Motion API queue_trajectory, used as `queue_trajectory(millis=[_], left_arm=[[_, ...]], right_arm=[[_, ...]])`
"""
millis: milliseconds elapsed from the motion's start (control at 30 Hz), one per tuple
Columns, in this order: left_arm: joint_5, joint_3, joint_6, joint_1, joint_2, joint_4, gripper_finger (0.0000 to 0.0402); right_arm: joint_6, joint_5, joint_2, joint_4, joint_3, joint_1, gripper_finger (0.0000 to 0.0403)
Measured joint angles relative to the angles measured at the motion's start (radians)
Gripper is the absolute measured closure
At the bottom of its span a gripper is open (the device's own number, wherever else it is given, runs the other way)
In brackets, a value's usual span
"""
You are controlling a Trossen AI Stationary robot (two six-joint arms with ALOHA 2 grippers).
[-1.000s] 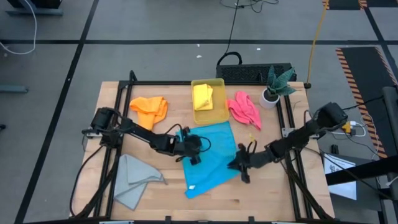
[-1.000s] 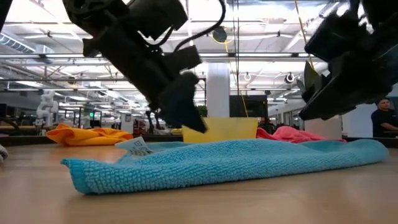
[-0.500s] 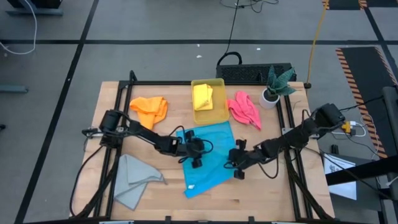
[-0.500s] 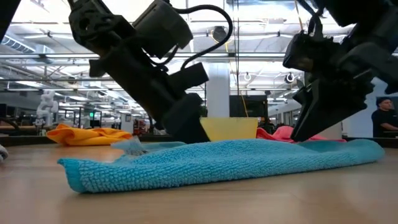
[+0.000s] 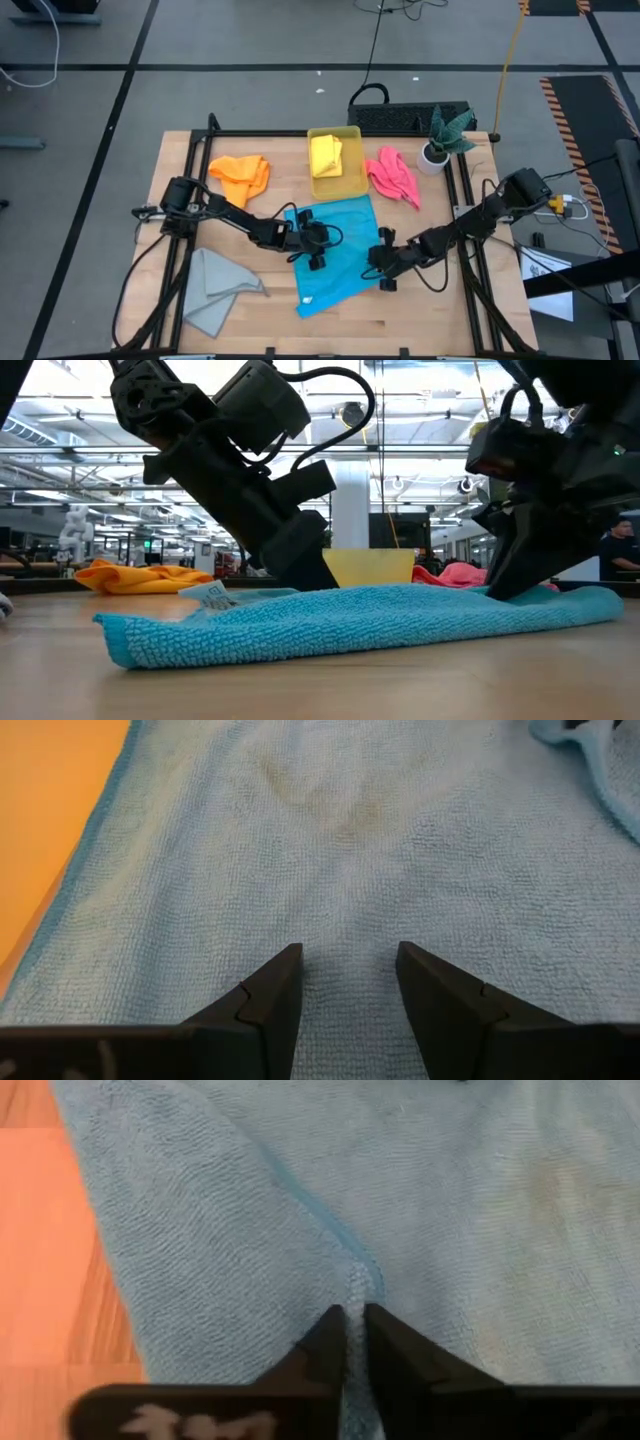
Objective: Fold microfiber towels
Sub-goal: Fold the blue microfiber towel
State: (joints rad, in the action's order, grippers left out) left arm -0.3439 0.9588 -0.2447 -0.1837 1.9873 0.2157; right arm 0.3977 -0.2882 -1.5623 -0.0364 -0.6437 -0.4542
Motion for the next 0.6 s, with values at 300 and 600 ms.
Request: queue_trajectory(millis=[300,600], left_arm=[[0.000,-0.001,0.008,0.000,0.000,-0.001,0.0234],[0.036,-0.001,0.107,-0.033,-0.017,-0.010,0.0234]], right_arm=[[0.041,0.025,0.039,-0.014,0.000,-0.111,0.0400],[-0.125,0.041,-0.001,-0.070,0.000,-0.313,0.0401]])
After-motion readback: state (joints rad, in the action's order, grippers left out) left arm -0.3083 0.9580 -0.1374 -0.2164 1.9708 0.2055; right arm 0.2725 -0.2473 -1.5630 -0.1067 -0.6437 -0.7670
